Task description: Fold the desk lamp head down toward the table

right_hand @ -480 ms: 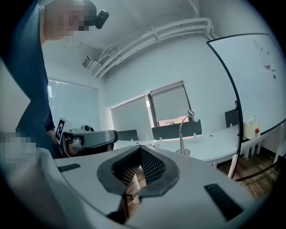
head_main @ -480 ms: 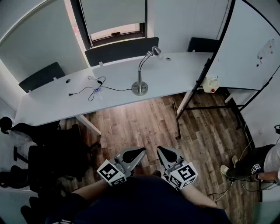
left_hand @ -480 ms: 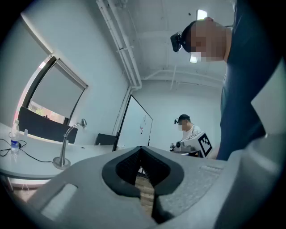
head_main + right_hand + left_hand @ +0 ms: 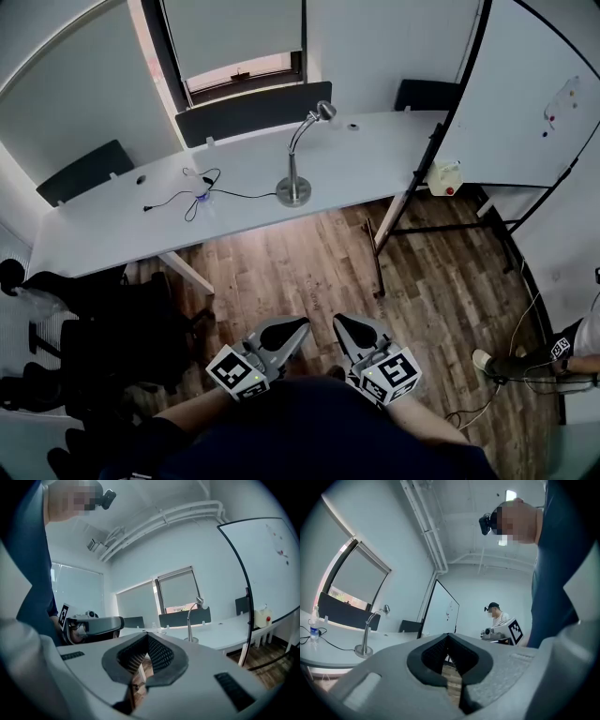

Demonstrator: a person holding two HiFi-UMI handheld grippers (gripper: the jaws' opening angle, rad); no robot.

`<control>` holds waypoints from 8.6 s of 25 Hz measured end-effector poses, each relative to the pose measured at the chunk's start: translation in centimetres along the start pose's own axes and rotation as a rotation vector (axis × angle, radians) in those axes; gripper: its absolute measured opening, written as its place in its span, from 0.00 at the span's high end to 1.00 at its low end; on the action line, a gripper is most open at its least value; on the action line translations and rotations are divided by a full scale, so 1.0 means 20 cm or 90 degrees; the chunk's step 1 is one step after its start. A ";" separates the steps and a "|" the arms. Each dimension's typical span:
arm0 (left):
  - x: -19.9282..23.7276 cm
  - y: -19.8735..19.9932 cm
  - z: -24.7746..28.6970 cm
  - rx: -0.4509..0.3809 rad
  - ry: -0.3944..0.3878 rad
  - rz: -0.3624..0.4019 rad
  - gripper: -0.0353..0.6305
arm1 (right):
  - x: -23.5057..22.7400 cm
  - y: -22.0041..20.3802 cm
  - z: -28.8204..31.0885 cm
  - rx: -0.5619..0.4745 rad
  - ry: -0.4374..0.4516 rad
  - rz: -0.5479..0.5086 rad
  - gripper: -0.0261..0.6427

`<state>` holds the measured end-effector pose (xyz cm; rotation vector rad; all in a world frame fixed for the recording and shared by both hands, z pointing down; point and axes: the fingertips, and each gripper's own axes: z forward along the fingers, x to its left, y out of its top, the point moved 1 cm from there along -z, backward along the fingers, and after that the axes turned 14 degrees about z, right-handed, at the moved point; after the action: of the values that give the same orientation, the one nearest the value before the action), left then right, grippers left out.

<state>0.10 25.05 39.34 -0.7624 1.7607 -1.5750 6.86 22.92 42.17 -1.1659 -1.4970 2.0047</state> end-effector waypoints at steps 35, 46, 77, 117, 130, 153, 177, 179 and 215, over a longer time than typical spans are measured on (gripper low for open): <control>-0.09 -0.05 0.40 0.009 -0.021 -0.018 0.94 | -0.34 0.13 -0.18 -0.028 -0.030 -0.019 0.94; -0.08 -0.11 0.58 0.023 0.020 -0.021 0.94 | -0.54 0.15 -0.24 -0.020 -0.006 -0.019 0.94; 1.41 -0.22 0.83 -0.005 -0.058 -0.033 0.94 | -0.98 0.57 1.02 -0.041 -0.125 -0.052 0.94; 2.28 -0.73 1.08 0.094 0.166 0.032 0.90 | -1.56 0.85 1.87 0.079 -0.058 -0.295 0.83; 2.53 -1.09 1.19 0.185 0.174 0.049 0.69 | -1.75 0.99 2.09 0.180 -0.245 -0.733 0.73; 2.62 -1.23 1.35 0.223 0.182 0.096 0.77 | -1.84 1.02 2.26 0.250 -0.323 -0.922 0.79; 2.64 -1.24 1.34 0.200 0.189 0.067 0.77 | -2.39 0.28 2.26 0.378 -0.272 -0.398 0.85; 2.64 -1.24 1.34 0.199 0.193 0.061 0.77 | -2.38 0.23 2.27 0.374 -0.265 -0.360 0.85; 2.23 -0.64 1.11 0.120 0.190 0.049 0.80 | -1.84 0.38 1.84 0.210 -0.175 -0.136 0.82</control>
<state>-10.28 -24.85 46.76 -0.3798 1.7881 -1.8447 0.39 -28.13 52.85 -0.5941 -1.2778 2.2163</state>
